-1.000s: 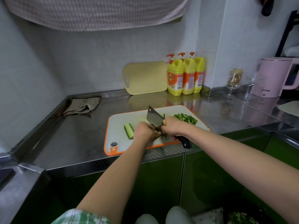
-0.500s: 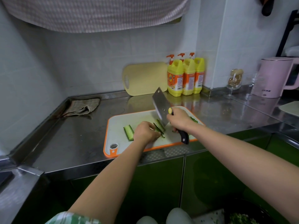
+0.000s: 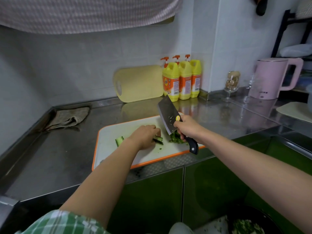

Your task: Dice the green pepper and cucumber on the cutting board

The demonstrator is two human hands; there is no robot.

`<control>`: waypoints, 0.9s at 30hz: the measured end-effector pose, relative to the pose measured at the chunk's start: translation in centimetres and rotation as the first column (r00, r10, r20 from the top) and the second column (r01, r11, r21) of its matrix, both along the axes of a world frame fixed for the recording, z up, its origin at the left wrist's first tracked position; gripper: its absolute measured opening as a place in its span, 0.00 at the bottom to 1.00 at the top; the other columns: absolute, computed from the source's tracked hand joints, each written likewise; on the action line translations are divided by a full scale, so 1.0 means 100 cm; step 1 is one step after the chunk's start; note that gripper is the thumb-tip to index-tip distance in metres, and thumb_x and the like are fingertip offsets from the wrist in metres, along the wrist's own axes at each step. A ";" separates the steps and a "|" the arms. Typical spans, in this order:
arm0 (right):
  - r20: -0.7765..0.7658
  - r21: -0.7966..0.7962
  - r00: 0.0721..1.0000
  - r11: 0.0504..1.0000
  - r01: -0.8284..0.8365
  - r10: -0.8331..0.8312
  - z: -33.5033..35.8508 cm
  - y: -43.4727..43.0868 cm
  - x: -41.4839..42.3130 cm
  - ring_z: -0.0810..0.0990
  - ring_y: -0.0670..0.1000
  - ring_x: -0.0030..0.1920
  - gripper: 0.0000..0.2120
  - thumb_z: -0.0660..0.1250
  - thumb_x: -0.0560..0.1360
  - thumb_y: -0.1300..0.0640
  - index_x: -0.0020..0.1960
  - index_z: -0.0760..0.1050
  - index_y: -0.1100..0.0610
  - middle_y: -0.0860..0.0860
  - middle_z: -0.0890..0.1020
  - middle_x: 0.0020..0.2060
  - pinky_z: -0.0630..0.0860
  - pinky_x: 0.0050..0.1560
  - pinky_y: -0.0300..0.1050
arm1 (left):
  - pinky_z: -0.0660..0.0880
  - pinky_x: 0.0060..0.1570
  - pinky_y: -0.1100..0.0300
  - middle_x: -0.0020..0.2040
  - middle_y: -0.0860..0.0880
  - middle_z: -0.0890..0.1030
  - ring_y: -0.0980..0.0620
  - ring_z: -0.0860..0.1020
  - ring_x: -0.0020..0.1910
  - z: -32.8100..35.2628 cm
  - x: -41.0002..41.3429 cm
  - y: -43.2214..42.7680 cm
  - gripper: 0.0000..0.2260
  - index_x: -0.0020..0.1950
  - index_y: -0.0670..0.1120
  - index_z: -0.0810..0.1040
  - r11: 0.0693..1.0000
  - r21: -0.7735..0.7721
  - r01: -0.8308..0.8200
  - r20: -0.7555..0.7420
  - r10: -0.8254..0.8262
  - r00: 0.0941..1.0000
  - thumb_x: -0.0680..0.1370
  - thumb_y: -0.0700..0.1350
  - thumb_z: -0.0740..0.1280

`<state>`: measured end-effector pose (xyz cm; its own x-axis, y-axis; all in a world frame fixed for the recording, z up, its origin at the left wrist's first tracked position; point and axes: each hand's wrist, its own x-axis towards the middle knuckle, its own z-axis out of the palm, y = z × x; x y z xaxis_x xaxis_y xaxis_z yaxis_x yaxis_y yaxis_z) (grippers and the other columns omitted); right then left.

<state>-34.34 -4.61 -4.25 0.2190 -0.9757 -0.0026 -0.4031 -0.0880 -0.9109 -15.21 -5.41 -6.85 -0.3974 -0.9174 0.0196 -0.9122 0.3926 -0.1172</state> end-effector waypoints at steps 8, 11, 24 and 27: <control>-0.110 0.021 0.992 0.998 -0.065 0.067 -0.001 0.006 0.012 0.69 0.50 0.22 0.09 0.55 0.79 0.62 0.40 0.65 0.56 0.54 0.70 0.28 0.67 0.23 0.39 | 0.69 0.50 0.51 0.54 0.41 0.75 0.40 0.75 0.55 -0.008 0.003 0.020 0.10 0.57 0.41 0.74 0.990 -0.104 -0.090 0.002 0.091 0.996 0.78 0.43 0.61; -0.141 0.020 0.986 0.996 -0.083 0.085 0.001 0.013 0.015 0.69 0.51 0.23 0.10 0.55 0.79 0.63 0.39 0.65 0.56 0.55 0.71 0.29 0.67 0.24 0.40 | 0.71 0.51 0.51 0.56 0.40 0.76 0.39 0.75 0.55 -0.008 0.003 0.026 0.11 0.59 0.41 0.73 0.980 -0.092 -0.175 -0.015 0.174 0.985 0.79 0.44 0.61; -0.245 -0.001 0.967 0.998 -0.071 0.068 0.003 0.027 0.018 0.70 0.52 0.25 0.10 0.55 0.79 0.63 0.40 0.66 0.57 0.55 0.72 0.30 0.68 0.26 0.40 | 0.75 0.45 0.59 0.44 0.49 0.84 0.48 0.80 0.46 -0.014 0.008 0.052 0.04 0.44 0.46 0.85 0.930 -0.081 -0.358 -0.515 0.268 0.814 0.71 0.44 0.74; -0.328 -0.012 0.942 0.997 -0.075 0.067 0.005 0.032 0.014 0.72 0.52 0.25 0.07 0.55 0.79 0.63 0.43 0.67 0.58 0.55 0.73 0.31 0.69 0.26 0.40 | 0.74 0.45 0.60 0.45 0.49 0.83 0.48 0.80 0.48 -0.018 -0.001 0.051 0.05 0.46 0.48 0.84 0.924 -0.084 -0.373 -0.556 0.267 0.787 0.71 0.45 0.73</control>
